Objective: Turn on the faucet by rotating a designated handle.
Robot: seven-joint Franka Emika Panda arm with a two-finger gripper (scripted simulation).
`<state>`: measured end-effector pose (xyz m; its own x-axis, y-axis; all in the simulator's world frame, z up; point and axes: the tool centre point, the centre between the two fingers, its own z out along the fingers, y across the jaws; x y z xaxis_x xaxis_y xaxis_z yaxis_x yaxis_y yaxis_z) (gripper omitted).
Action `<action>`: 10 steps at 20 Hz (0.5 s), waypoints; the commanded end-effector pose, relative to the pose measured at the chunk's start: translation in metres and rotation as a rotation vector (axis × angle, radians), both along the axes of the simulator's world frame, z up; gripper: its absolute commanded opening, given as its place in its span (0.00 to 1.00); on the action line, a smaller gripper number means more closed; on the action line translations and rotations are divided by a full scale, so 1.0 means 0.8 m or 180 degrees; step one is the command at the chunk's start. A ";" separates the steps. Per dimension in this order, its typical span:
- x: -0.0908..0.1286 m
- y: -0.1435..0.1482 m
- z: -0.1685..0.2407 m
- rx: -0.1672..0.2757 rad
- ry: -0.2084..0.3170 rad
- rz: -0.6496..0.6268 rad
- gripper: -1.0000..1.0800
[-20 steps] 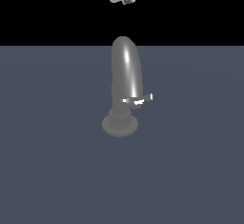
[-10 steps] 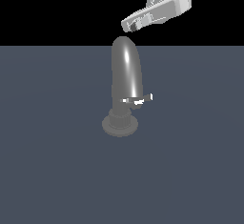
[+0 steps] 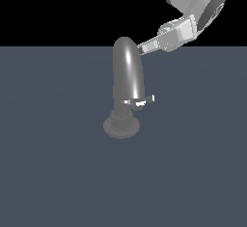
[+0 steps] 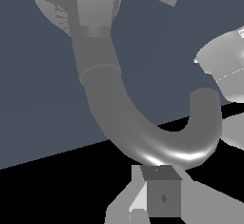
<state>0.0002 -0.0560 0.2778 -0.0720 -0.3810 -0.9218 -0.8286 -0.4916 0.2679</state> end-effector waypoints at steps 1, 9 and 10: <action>0.002 -0.006 -0.018 0.0062 0.0174 -0.0152 0.00; -0.003 -0.021 -0.079 0.0257 0.0734 -0.0649 0.00; -0.005 -0.022 -0.086 0.0280 0.0801 -0.0709 0.00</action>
<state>-0.0022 -0.0718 0.2178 -0.3356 -0.2712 -0.9021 -0.8356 -0.3563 0.4180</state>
